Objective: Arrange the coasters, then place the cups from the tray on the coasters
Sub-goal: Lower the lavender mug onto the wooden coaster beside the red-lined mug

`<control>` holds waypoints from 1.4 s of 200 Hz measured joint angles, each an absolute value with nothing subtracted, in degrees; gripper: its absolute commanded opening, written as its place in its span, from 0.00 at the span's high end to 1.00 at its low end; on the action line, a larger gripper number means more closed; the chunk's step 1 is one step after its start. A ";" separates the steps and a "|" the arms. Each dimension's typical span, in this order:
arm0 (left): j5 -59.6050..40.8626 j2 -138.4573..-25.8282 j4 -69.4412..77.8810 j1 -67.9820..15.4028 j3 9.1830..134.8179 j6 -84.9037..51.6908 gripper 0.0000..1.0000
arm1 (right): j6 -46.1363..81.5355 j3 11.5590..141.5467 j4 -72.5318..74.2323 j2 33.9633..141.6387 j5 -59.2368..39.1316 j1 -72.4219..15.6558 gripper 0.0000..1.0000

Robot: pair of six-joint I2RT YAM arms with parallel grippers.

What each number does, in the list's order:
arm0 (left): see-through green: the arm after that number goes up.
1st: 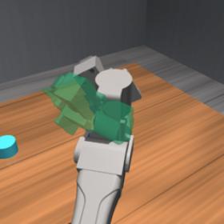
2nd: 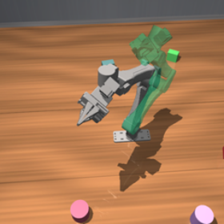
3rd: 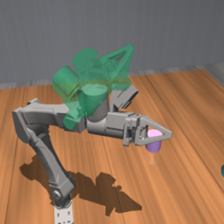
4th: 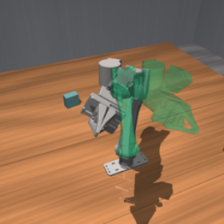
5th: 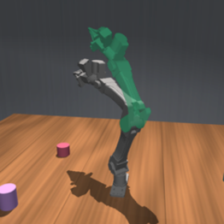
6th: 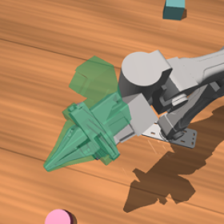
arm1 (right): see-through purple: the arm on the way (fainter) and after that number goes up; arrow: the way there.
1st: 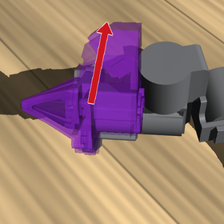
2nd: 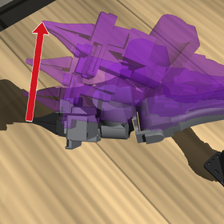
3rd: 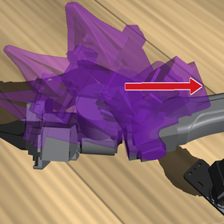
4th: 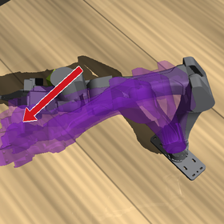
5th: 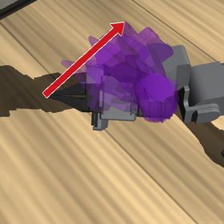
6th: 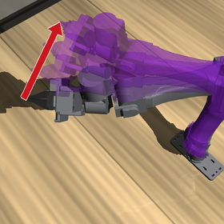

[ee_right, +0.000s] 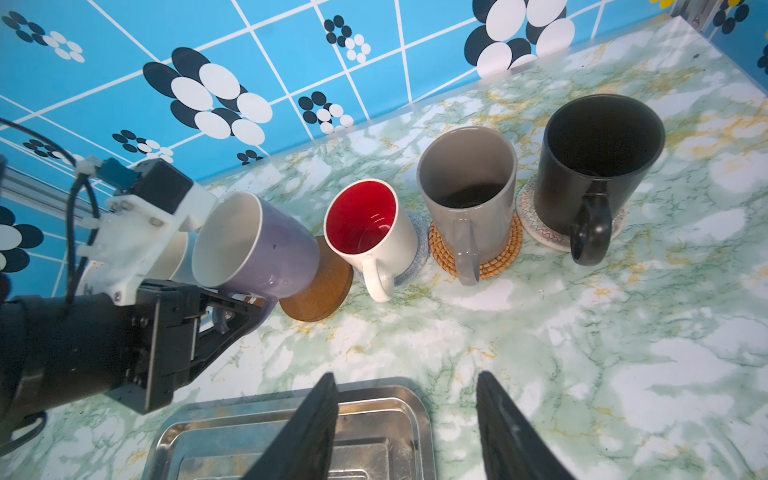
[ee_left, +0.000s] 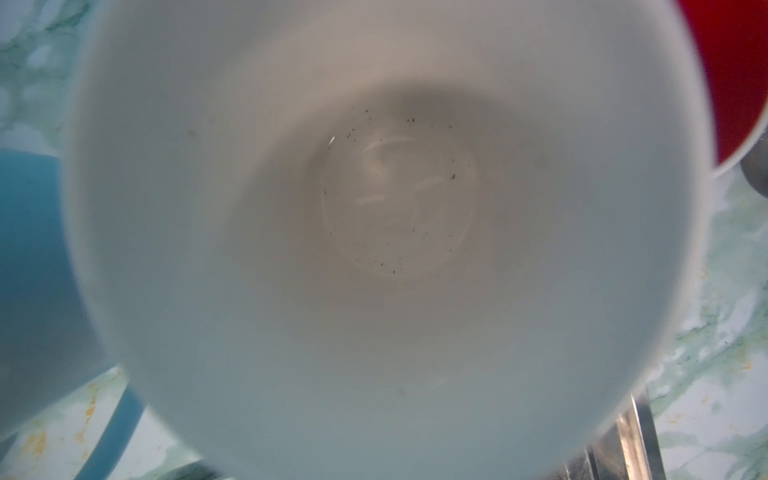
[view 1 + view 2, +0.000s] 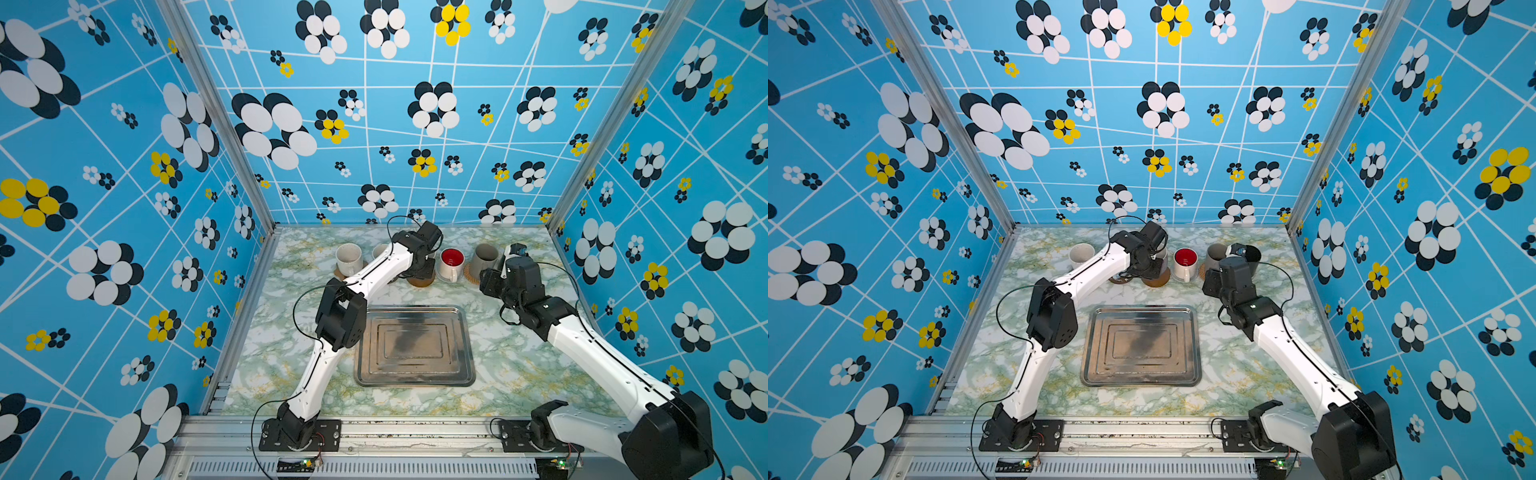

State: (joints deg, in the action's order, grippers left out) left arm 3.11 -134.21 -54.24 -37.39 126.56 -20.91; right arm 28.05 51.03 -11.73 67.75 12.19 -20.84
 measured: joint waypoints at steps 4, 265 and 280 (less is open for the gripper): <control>3.07 -134.43 -54.26 -37.41 126.56 -20.88 1.00 | 28.05 51.03 -11.73 67.75 12.19 -20.82 0.44; 2.98 -137.84 -55.59 -37.01 127.63 -19.86 1.00 | 28.05 50.22 -11.70 67.77 12.12 -20.21 0.44; 2.98 -137.95 -55.59 -36.86 127.63 -19.86 1.00 | 28.01 50.22 -11.70 67.77 12.12 -20.14 0.44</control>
